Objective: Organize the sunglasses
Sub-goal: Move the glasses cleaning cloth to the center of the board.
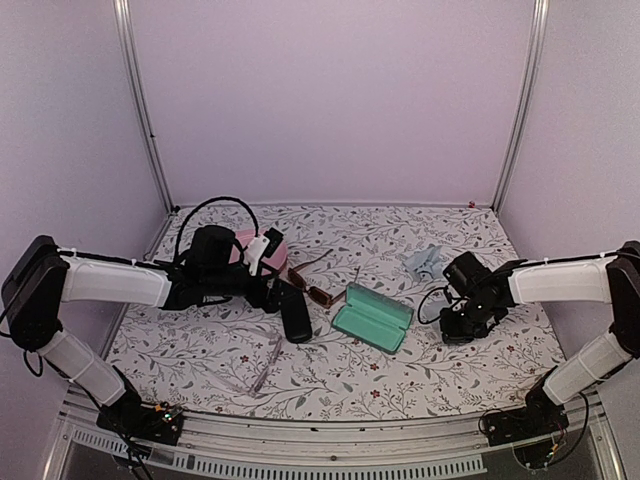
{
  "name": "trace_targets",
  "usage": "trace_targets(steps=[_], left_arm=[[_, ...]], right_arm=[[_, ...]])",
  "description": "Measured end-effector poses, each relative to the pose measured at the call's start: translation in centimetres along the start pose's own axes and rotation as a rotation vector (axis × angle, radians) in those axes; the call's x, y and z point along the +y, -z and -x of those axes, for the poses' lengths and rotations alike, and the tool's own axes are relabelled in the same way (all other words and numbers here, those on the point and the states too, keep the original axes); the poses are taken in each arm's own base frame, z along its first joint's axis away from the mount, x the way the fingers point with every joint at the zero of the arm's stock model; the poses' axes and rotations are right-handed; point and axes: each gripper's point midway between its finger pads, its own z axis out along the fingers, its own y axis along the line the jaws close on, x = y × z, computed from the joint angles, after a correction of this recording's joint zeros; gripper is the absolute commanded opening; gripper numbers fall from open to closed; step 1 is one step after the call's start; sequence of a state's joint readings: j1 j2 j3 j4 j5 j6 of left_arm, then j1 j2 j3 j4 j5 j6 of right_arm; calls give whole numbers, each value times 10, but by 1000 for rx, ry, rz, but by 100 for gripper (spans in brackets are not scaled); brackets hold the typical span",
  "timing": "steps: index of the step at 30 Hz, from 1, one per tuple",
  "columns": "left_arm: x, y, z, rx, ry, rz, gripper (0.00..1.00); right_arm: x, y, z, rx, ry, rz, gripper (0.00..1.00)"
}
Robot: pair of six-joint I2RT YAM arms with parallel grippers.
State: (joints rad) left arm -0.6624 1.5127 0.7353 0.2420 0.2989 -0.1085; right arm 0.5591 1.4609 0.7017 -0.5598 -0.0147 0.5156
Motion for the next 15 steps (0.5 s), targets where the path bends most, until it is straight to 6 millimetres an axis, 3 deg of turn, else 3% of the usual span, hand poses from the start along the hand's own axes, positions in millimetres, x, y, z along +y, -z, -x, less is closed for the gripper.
trace_targets(steps=[15], left_arm=[[-5,-1,0,1,-6,-6,96]], right_arm=[[20,17,-13,-10,18,110,1]])
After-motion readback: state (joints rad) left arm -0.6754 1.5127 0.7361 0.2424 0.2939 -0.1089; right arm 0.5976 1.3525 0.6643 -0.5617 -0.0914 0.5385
